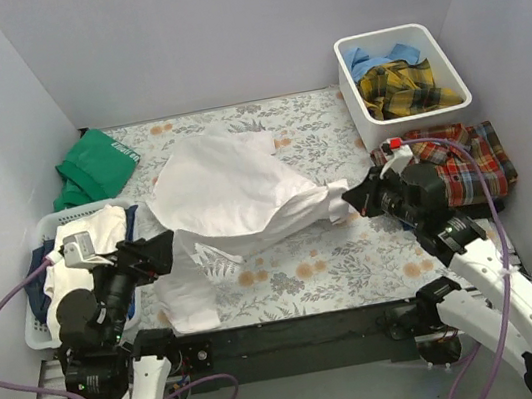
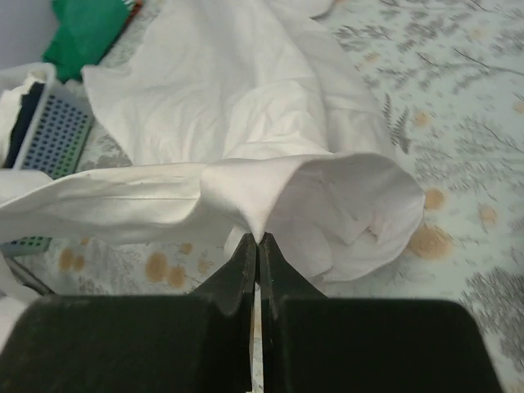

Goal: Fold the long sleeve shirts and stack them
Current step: Flatten the shirt out

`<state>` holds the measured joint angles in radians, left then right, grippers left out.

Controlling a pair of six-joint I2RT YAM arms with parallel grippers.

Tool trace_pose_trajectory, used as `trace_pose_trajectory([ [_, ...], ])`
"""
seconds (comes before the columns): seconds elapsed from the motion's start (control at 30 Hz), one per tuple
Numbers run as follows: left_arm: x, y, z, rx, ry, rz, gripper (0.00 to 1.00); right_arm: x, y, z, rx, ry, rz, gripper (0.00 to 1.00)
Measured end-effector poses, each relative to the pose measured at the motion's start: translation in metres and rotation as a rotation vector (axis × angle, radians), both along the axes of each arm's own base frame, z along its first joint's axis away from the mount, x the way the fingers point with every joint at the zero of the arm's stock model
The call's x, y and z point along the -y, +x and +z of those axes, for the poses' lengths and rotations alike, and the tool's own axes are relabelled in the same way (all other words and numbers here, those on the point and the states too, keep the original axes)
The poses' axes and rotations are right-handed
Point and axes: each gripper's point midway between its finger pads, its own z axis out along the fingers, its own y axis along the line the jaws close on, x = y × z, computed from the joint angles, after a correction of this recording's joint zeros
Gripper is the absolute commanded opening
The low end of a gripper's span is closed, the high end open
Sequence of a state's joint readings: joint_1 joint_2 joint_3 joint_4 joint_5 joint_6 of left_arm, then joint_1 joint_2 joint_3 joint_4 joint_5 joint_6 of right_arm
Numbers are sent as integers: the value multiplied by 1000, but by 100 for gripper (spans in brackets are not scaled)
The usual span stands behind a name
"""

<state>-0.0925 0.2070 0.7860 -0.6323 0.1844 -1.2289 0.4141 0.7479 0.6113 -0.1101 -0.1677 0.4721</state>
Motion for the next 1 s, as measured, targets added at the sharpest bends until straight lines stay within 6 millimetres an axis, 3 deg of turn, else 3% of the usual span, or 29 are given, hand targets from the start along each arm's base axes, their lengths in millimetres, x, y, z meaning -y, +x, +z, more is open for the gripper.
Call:
trace_pose_trajectory([
  [0.07, -7, -5, 5, -8, 3, 35, 90, 20, -6, -10, -41, -17, -106, 1],
  [0.2, -19, -7, 26, 10, 1, 108, 95, 53, -5, -6, -38, -18, -304, 1],
  [0.37, -33, -2, 19, -37, 8, 191, 98, 77, -3, -12, -58, -58, -440, 2],
  [0.4, -34, 1, 17, -52, 13, 198, 98, 79, -4, -13, -63, -65, -446, 5],
  [0.47, -33, 15, 14, -86, 18, 199, 97, 81, -7, -19, -83, -81, -447, 33],
  [0.53, -28, 40, 4, -157, 27, 184, 96, 83, -12, -23, -105, -89, -451, 62],
  [0.63, -14, 88, -24, -284, 49, 139, 97, 89, -21, -28, -126, -101, -463, 76],
  [0.73, 1, 119, -57, -402, 79, 99, 97, 98, -28, -26, -130, -118, -492, 77],
  [0.83, 9, 138, -86, -491, 99, 83, 96, 102, -27, -7, -101, -119, -511, 77],
  [1.0, 22, 175, -123, -625, 148, 31, 96, 93, -4, 17, -89, -201, -469, 76],
])
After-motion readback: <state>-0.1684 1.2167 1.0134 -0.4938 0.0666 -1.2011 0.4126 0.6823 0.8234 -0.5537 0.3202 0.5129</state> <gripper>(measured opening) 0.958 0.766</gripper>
